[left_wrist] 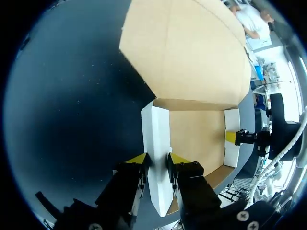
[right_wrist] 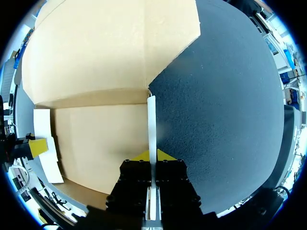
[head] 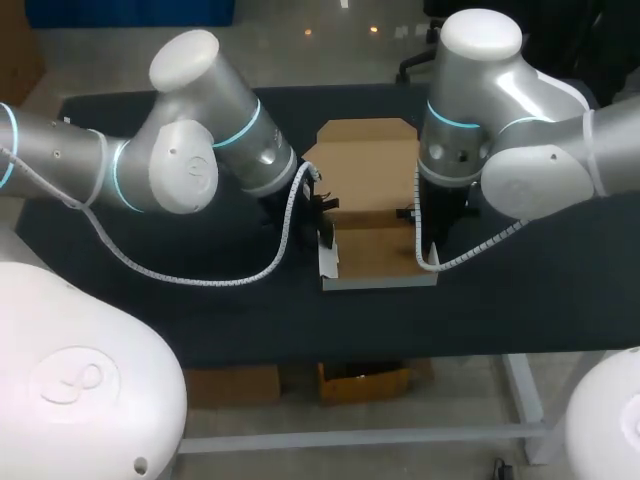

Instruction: Assemble the packaging by folding the flat box into shape, placing the metal phone stand inside, and closing the box properly

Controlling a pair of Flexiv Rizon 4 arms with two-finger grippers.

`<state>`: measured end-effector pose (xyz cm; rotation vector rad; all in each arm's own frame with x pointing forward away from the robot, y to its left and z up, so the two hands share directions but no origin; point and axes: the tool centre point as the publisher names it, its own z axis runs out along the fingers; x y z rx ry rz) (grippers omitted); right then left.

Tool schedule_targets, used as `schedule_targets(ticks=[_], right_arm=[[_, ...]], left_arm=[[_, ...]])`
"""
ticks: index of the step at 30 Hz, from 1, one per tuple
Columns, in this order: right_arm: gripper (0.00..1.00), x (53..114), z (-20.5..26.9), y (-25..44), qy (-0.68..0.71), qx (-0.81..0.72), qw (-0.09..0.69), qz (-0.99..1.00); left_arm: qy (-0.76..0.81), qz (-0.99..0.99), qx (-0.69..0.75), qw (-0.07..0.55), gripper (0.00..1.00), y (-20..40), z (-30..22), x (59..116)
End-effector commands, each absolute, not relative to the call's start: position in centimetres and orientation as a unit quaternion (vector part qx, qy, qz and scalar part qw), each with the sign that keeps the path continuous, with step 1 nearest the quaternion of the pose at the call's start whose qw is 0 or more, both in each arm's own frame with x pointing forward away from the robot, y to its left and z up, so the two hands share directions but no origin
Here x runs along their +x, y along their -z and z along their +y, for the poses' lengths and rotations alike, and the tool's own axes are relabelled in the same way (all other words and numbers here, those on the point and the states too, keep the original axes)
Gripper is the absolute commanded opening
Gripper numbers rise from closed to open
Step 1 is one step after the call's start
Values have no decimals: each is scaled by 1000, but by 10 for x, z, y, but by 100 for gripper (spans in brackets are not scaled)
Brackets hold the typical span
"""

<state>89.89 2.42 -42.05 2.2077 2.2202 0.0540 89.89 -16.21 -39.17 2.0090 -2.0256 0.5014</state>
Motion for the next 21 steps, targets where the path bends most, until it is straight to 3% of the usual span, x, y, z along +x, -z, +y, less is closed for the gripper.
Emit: schedule_targets(ticks=[1,21], right_arm=[[0,899,25,421,-17,705,5,709],[0,899,25,421,-17,705,5,709]], left_arm=[[-107,-696,708,56,25,394,-166,898],[-62,-677,734,11,20,406,-166,897]])
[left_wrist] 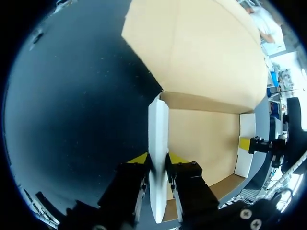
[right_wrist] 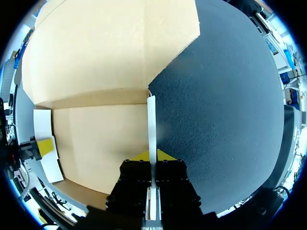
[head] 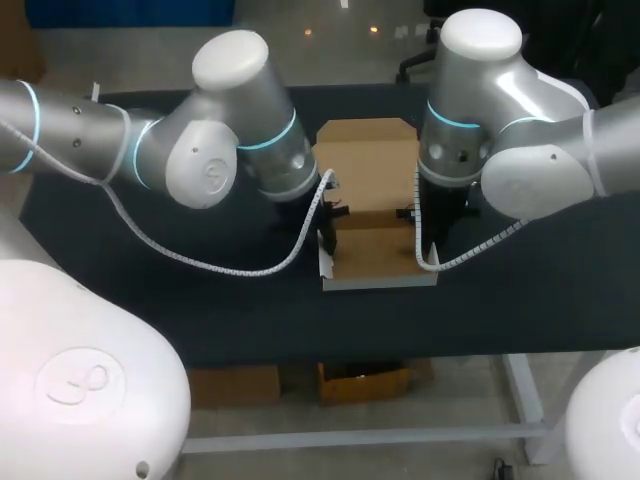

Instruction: Assemble the packaging by folding the flat box into shape, placing the metal phone stand inside, and closing the box properly

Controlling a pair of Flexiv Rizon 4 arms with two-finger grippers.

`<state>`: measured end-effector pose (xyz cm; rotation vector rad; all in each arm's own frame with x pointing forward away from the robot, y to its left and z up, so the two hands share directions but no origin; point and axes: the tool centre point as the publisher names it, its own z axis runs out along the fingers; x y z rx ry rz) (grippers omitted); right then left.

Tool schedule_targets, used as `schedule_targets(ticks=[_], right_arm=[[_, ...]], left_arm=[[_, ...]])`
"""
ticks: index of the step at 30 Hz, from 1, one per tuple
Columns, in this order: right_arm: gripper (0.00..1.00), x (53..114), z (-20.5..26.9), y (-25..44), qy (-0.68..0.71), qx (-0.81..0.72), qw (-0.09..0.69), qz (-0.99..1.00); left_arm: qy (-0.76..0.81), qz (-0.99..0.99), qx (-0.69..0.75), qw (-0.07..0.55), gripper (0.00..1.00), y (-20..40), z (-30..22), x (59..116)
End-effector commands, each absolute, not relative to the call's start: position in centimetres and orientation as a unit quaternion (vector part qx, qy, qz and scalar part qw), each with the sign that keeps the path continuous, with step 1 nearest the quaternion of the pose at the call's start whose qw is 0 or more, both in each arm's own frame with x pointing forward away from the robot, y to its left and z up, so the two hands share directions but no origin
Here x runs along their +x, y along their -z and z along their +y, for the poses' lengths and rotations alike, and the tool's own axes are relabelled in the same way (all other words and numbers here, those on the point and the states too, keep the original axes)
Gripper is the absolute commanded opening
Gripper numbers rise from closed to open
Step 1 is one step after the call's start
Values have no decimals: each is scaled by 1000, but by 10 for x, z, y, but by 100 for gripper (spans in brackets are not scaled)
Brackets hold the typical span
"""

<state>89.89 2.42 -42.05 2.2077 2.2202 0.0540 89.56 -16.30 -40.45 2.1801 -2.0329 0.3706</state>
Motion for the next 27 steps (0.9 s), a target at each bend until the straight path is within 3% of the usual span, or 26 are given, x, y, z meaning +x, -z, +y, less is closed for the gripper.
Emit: schedule_targets(ticks=[1,13,18,27], right_arm=[[0,899,25,421,-17,705,5,709],[0,899,25,421,-17,705,5,709],[0,899,25,421,-17,705,5,709],[0,899,25,421,-17,705,5,709]], left_arm=[[-62,-676,734,10,19,407,-166,897],[-44,-672,740,1,12,413,-166,896],[-38,-670,741,-1,2,414,-166,896],[-22,-668,743,-9,0,419,-166,893]])
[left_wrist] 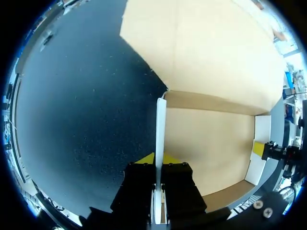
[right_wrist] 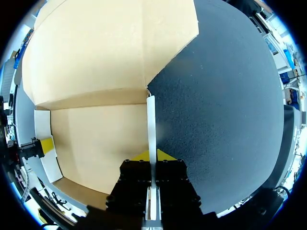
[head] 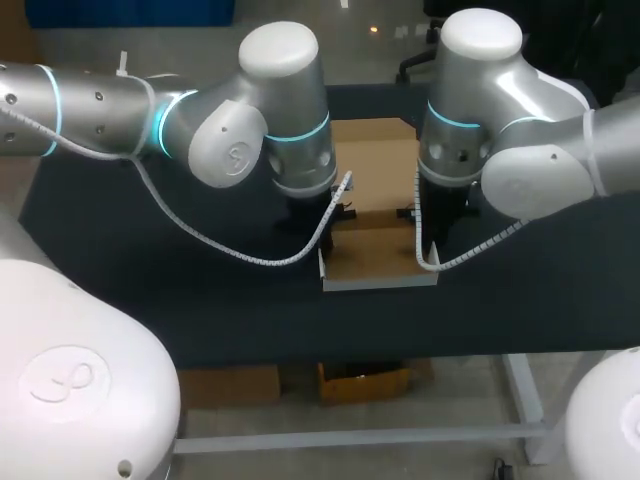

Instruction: Assemble the packaging by folding the flat box into shape, placing the metal phone stand inside, and closing the box properly

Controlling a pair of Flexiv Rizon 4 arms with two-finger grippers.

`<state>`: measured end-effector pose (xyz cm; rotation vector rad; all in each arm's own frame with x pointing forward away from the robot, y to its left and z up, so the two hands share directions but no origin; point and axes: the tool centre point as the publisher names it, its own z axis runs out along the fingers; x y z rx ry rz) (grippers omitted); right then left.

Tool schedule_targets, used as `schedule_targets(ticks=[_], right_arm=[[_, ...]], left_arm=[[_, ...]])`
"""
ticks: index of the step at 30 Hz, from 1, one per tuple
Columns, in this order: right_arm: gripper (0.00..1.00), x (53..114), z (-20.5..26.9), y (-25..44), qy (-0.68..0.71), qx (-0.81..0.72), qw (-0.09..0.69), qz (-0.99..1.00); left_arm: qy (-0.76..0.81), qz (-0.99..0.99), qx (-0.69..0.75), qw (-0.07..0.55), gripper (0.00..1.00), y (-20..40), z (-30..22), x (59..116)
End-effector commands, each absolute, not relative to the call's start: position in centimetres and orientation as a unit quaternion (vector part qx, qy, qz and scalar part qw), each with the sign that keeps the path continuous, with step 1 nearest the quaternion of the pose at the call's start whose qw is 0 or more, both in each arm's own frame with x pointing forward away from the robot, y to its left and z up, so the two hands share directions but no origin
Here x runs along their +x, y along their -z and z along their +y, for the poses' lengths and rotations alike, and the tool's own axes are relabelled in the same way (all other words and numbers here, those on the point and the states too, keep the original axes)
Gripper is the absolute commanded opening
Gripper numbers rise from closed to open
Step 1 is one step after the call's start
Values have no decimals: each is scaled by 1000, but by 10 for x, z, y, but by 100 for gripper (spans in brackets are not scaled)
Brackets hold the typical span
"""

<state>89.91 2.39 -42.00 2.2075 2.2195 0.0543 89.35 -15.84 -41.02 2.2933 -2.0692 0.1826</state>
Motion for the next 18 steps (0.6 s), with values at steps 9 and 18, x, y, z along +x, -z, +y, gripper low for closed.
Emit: schedule_targets(ticks=[9,18], right_arm=[[24,898,26,416,-26,696,10,717],[88,892,28,394,-66,659,29,749]], left_arm=[[-18,-668,744,-17,0,418,-167,892],[-21,-668,744,-24,0,414,-167,890]])
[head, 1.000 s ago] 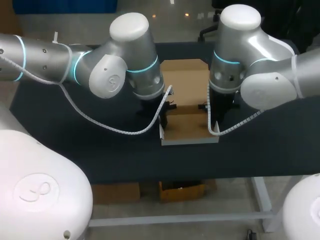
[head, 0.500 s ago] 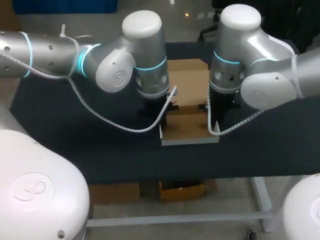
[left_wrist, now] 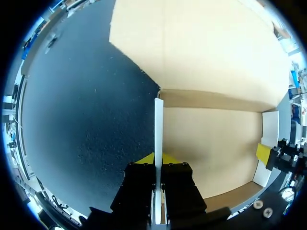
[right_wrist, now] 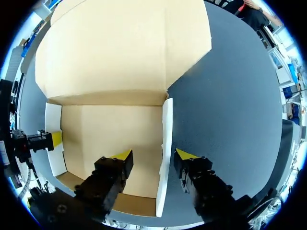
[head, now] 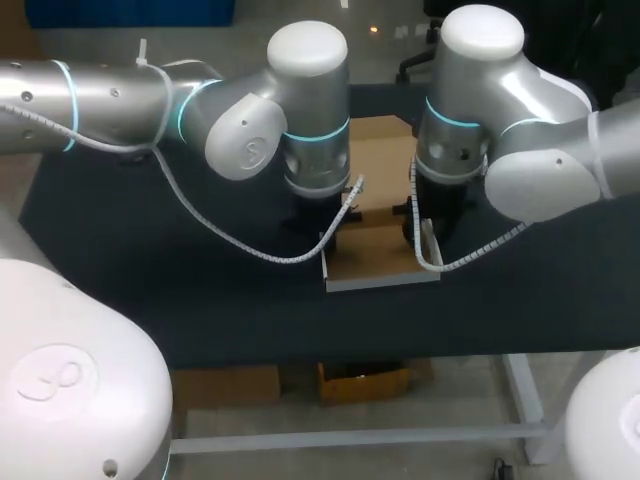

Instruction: Assemble the packaging by folding the flat box into shape, placing the metal phone stand inside, and closing the box properly

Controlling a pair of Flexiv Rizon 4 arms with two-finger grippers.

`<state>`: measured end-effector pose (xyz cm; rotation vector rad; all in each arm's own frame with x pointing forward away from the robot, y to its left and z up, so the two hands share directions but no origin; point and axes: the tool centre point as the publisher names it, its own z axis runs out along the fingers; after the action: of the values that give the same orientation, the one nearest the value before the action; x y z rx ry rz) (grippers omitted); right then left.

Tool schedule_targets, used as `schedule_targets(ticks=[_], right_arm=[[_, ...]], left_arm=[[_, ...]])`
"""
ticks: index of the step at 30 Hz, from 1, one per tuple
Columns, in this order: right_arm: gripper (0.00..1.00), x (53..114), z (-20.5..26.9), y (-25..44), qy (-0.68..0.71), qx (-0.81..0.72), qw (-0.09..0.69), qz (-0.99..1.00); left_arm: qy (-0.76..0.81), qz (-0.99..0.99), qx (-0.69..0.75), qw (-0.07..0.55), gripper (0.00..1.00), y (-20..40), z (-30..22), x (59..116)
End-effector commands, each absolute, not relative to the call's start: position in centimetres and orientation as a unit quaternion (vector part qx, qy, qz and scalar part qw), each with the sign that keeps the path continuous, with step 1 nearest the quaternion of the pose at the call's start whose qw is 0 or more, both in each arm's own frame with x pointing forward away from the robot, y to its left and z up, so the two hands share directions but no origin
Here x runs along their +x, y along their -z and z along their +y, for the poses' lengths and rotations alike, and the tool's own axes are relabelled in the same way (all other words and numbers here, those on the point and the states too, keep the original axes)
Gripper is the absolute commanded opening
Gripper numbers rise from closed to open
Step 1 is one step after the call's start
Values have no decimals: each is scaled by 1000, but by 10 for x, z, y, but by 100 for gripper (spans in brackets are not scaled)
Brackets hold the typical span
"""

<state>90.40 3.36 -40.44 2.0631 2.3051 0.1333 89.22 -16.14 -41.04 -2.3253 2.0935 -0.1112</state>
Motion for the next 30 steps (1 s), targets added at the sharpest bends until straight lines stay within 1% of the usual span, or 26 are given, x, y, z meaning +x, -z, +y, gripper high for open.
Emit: schedule_targets(ticks=[1,2,3,4,11,21,30], right_arm=[[94,891,27,391,-70,654,33,753],[95,890,27,389,-75,650,34,755],[99,888,26,386,-83,646,33,758],[100,887,25,384,-88,641,37,761],[100,878,15,368,-125,608,51,783],[100,867,0,348,-176,521,79,832],[100,859,-18,333,-233,471,82,847]], left_arm=[[22,668,-743,25,0,413,-167,890],[23,668,-743,26,0,413,-167,890],[24,668,-743,27,0,412,-167,890],[26,669,-743,28,0,411,-167,890],[29,675,-736,35,0,408,-167,889],[30,682,-729,41,0,406,-165,890],[29,687,-724,50,0,403,-163,890]])
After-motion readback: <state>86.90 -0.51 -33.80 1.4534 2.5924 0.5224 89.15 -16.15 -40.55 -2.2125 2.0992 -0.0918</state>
